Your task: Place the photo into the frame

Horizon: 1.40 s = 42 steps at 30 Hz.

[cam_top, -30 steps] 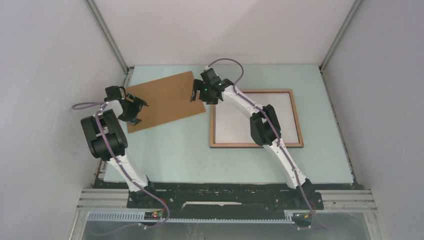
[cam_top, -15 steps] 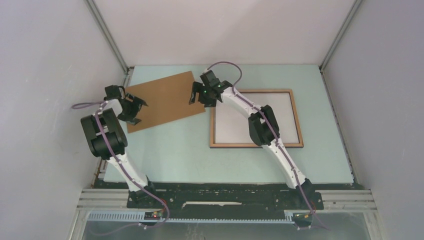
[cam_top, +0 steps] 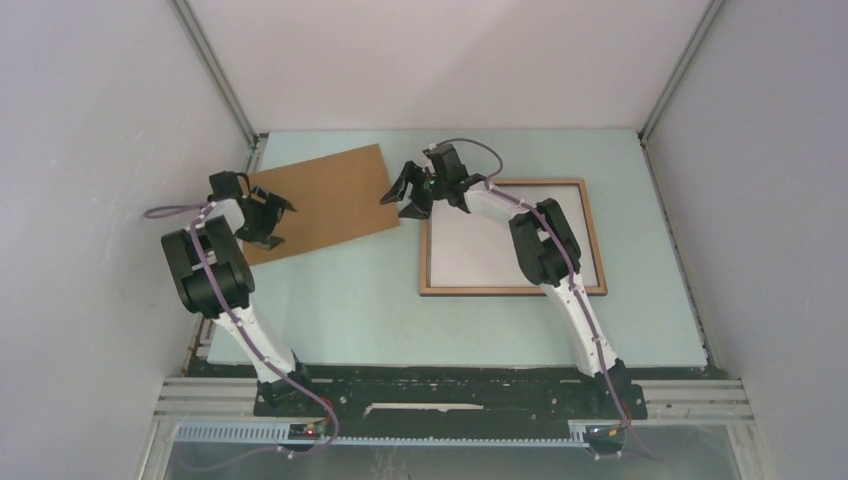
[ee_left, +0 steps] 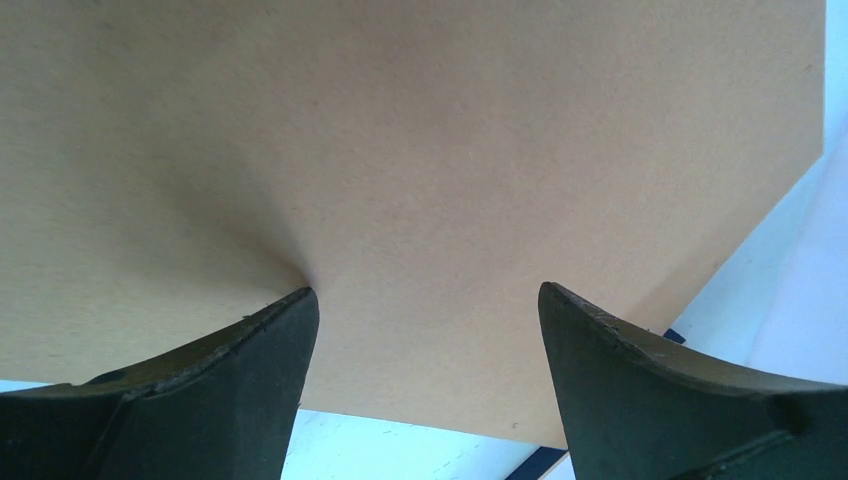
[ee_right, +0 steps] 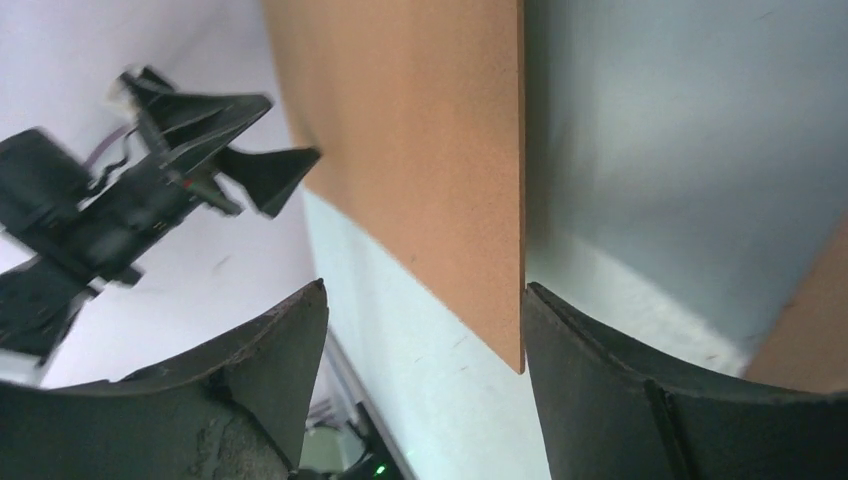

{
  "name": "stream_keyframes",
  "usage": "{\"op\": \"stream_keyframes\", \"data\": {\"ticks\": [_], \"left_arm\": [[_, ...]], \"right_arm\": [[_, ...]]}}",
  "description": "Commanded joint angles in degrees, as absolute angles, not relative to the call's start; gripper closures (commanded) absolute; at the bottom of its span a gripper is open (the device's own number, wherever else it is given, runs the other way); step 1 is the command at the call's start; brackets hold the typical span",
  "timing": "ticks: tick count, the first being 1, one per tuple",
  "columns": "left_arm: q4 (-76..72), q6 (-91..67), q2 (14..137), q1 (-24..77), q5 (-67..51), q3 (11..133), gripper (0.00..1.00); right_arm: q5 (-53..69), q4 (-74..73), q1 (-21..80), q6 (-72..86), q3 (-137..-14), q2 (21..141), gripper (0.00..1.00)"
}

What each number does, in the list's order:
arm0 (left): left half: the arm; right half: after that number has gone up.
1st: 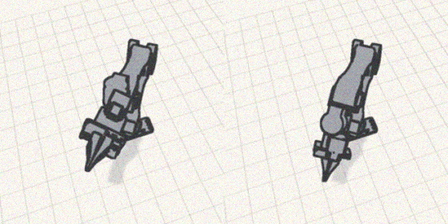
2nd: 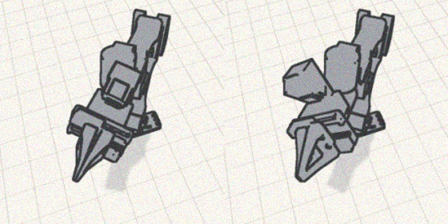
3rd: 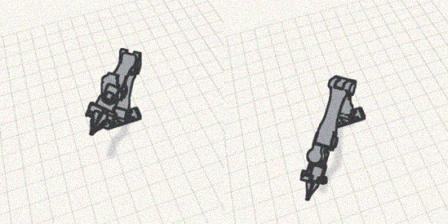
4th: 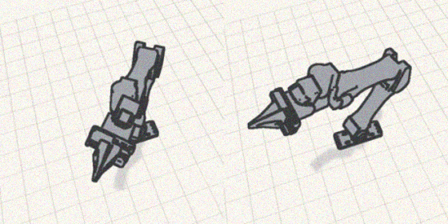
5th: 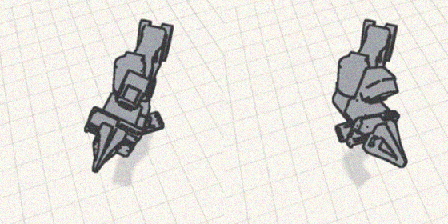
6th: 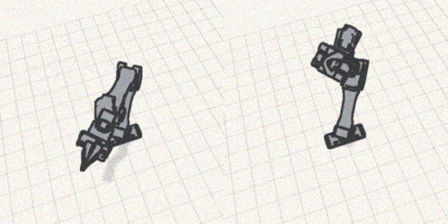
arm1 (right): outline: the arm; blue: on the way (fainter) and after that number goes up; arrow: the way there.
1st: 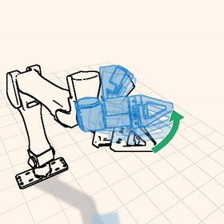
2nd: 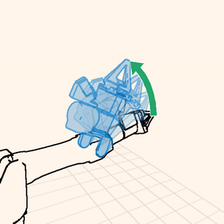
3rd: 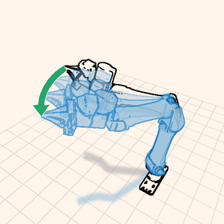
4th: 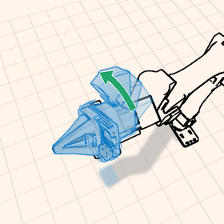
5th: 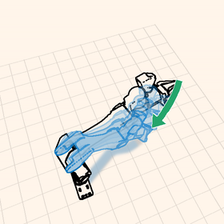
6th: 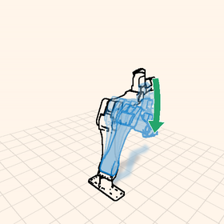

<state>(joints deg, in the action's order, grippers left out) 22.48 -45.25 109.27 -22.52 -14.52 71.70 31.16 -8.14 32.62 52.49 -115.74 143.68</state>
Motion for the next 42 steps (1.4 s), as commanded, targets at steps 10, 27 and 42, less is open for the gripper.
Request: {"op": "stream_keyframes", "data": {"ticks": [10, 27, 42], "left_arm": [[22.60, -46.71, 108.96, -20.56, -18.87, 65.40, 0.09], [20.42, -37.64, 96.87, -11.21, -20.65, 63.68, 0.08], [27.16, -27.98, 77.99, -2.44, -4.46, 60.24, 0.04]], "right_arm": [[45.15, 21.95, 36.46, 74.16, -104.27, 133.29, 0.35], [43.05, 30.20, 35.27, 71.95, -92.87, 130.14, 1.00], [42.39, 21.48, 32.92, 63.11, -85.77, 123.20, 0.82]]}}
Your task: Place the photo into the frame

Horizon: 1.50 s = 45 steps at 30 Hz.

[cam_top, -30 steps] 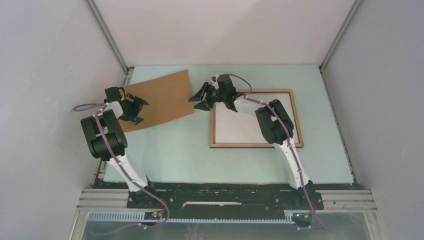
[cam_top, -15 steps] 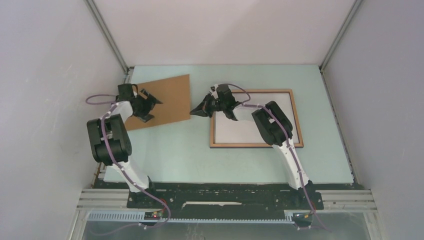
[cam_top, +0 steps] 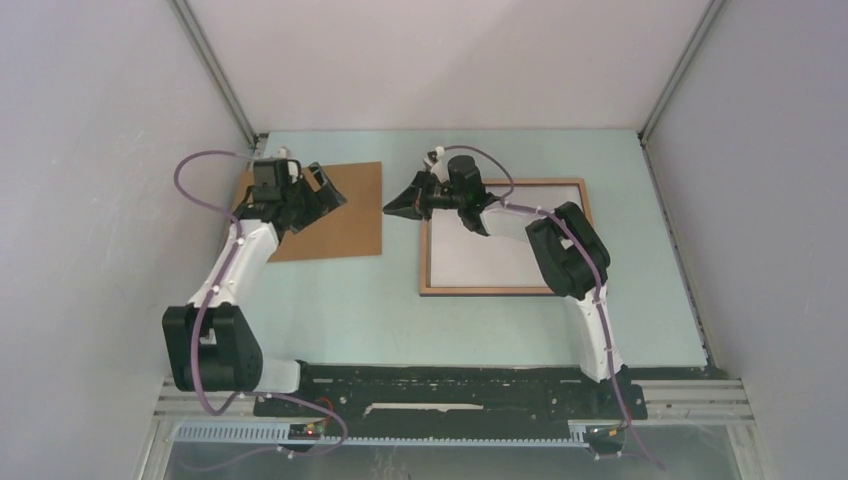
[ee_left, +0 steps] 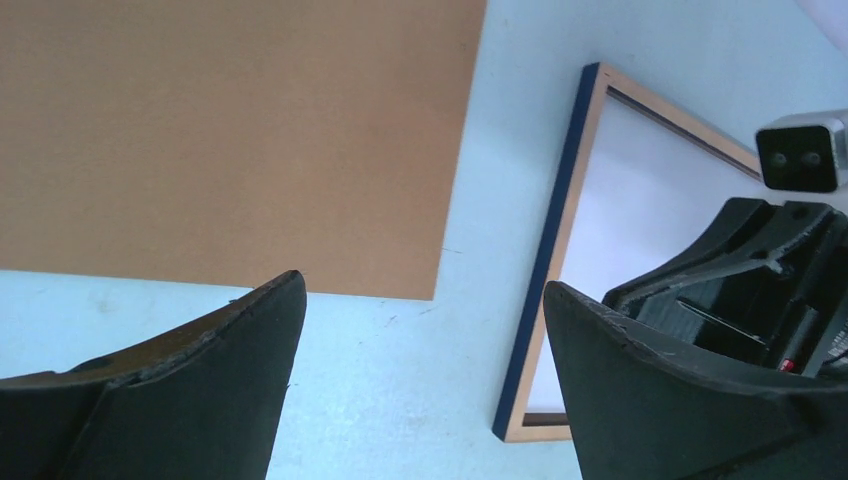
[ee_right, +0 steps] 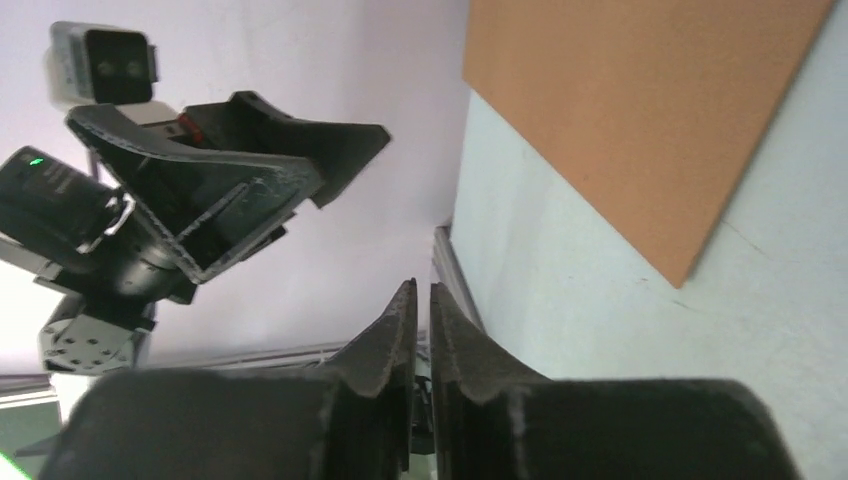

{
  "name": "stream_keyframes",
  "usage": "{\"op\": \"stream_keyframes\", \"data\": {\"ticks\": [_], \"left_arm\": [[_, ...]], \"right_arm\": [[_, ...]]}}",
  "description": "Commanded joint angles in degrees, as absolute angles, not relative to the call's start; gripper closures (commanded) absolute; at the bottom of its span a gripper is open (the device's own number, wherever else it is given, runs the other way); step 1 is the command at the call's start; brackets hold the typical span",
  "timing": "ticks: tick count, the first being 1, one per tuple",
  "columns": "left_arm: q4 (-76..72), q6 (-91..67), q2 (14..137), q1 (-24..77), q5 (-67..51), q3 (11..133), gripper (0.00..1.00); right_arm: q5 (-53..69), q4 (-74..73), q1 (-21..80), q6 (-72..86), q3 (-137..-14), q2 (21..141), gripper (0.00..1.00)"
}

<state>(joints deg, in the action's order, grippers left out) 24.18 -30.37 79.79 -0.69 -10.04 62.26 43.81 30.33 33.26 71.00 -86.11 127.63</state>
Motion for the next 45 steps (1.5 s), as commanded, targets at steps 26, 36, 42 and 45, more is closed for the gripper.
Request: {"op": "stream_keyframes", "data": {"ticks": [26, 36, 42, 45], "left_arm": [[30.32, -20.85, 101.69, -22.02, 17.20, 77.64, 0.06], [36.01, -11.99, 108.28, -23.42, 19.30, 83.60, 0.08], [31.61, -16.73, 102.48, -21.64, 11.74, 77.80, 0.05], [32.14, -19.00, 104.92, -21.89, 8.09, 79.20, 0.05]], "right_arm": [[37.66, -5.96, 40.61, 43.10, -113.67, 142.96, 0.36], [35.89, -11.32, 39.72, 39.60, -116.59, 145.57, 0.34], [33.59, -10.08, 38.75, 40.32, -107.75, 138.45, 0.20], [33.86, -10.35, 38.55, 40.92, -104.57, 135.41, 0.17]]}}
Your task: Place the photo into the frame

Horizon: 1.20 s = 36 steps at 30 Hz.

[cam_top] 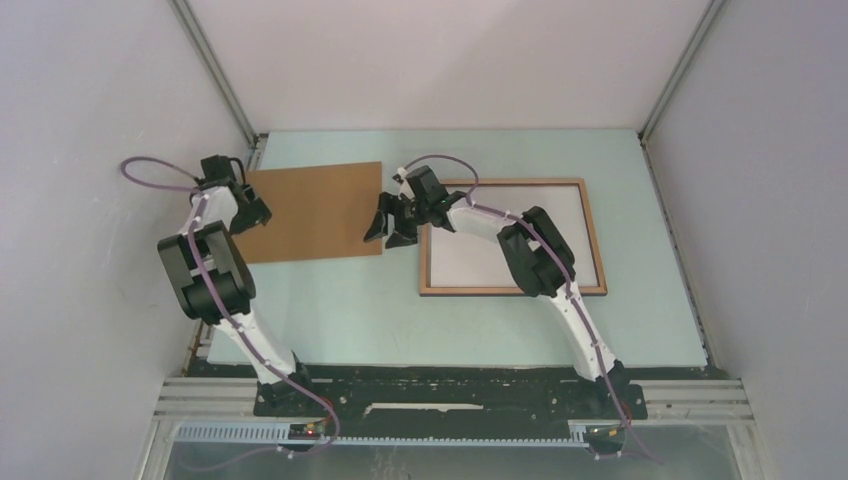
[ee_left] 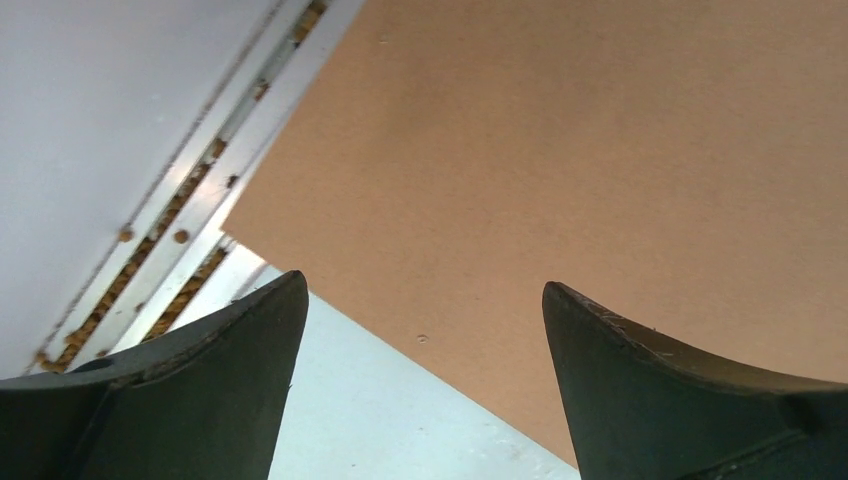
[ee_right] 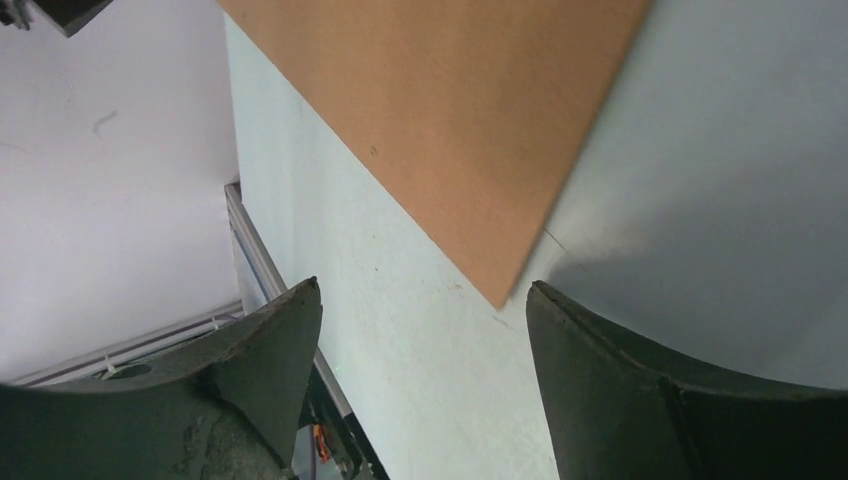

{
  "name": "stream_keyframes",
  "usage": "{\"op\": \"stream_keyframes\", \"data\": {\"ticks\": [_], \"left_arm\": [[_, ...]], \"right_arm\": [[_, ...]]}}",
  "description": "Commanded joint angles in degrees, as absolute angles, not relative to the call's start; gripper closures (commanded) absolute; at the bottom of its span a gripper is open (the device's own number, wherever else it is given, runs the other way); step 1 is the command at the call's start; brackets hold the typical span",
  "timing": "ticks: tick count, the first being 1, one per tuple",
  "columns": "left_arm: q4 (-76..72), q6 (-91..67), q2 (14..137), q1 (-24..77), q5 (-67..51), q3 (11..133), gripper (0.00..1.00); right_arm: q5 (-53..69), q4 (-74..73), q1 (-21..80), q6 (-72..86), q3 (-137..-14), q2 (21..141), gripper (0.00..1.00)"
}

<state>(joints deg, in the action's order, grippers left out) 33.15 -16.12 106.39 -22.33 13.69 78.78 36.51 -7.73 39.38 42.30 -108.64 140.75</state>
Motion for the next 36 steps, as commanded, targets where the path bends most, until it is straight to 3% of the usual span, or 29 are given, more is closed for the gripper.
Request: {"op": "stream_keyframes", "data": {"ticks": [1, 12, 24, 33, 36], "left_arm": [[33.50, -19.16, 106.22, -21.78, 7.53, 80.29, 0.06], [40.79, -22.59, 110.85, -20.59, 2.17, 81.89, 0.08], [41.51, -21.51, 112.13, -20.66, -1.16, 80.29, 0.09], [40.96, -20.77, 111.45, -20.26, -0.64, 79.37, 0.09], [40.88, -20.73, 111.39, -20.21, -0.33, 79.30, 0.09]], "right_arm": [[33.47, -10.03, 38.50, 41.60, -103.46, 134.31, 0.17], [32.61, -5.26, 39.48, 55.71, -100.86, 136.45, 0.18], [37.96, 16.97, 40.52, 70.40, -98.62, 142.35, 0.24], [38.68, 35.95, 40.19, 76.51, -94.14, 142.03, 0.42], [38.55, 41.67, 39.92, 78.69, -94.66, 143.17, 0.55]]}}
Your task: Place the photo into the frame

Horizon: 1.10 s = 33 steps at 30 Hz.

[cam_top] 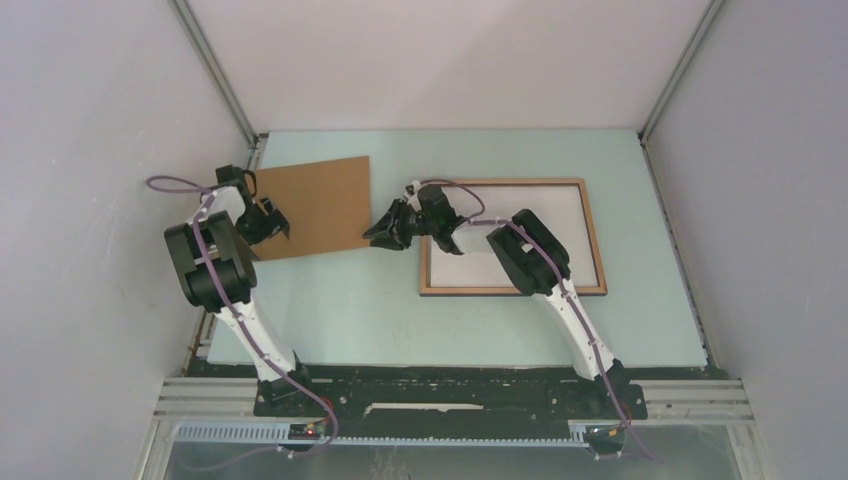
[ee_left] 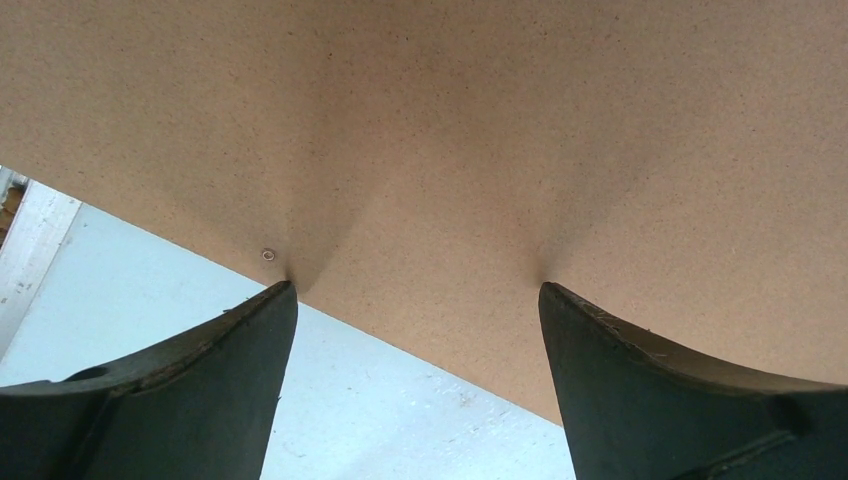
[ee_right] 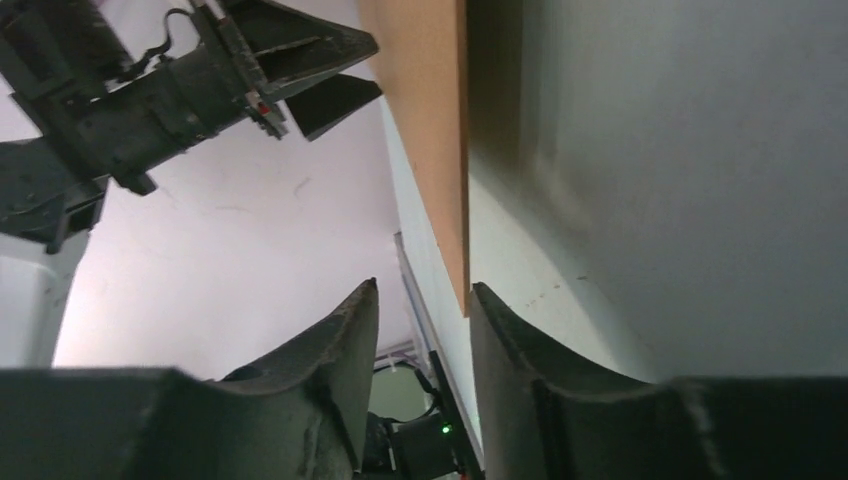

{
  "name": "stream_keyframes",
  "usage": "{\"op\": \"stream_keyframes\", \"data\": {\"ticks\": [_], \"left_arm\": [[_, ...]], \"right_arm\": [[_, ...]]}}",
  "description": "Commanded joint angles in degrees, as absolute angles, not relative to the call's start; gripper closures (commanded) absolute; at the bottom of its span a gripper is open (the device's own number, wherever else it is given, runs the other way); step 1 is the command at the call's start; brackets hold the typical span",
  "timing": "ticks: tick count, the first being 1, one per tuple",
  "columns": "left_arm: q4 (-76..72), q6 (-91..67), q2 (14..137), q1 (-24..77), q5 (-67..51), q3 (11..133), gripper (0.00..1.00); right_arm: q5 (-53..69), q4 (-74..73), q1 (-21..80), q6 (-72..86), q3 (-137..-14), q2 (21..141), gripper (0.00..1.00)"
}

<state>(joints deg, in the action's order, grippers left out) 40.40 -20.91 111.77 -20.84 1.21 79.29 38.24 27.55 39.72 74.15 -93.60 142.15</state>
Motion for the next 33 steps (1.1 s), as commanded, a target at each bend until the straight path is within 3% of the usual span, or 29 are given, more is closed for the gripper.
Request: {"op": "stream_keyframes", "data": {"ticks": [1, 6, 12, 23, 33], "left_arm": [[40.80, -20.66, 111.32, -20.02, -0.23, 79.24, 0.09], [40.52, -20.30, 111.03, -19.41, 1.38, 79.01, 0.09], [38.50, -19.97, 109.30, -18.95, -1.65, 77.38, 0.09], [31.86, -23.74, 89.39, -9.72, -7.30, 70.93, 0.06], [31.56, -23.64, 75.17, -0.51, -13.24, 67.23, 0.05]], "right_arm": [[38.67, 41.95, 39.90, 79.26, -95.38, 143.68, 0.59], [37.83, 37.58, 40.31, 77.82, -99.04, 145.67, 0.72], [37.52, 41.02, 40.25, 77.17, -97.87, 145.17, 1.00], [41.65, 36.55, 34.66, 66.66, -81.63, 124.96, 1.00], [44.52, 36.25, 32.25, 64.02, -69.32, 114.78, 1.00]]}}
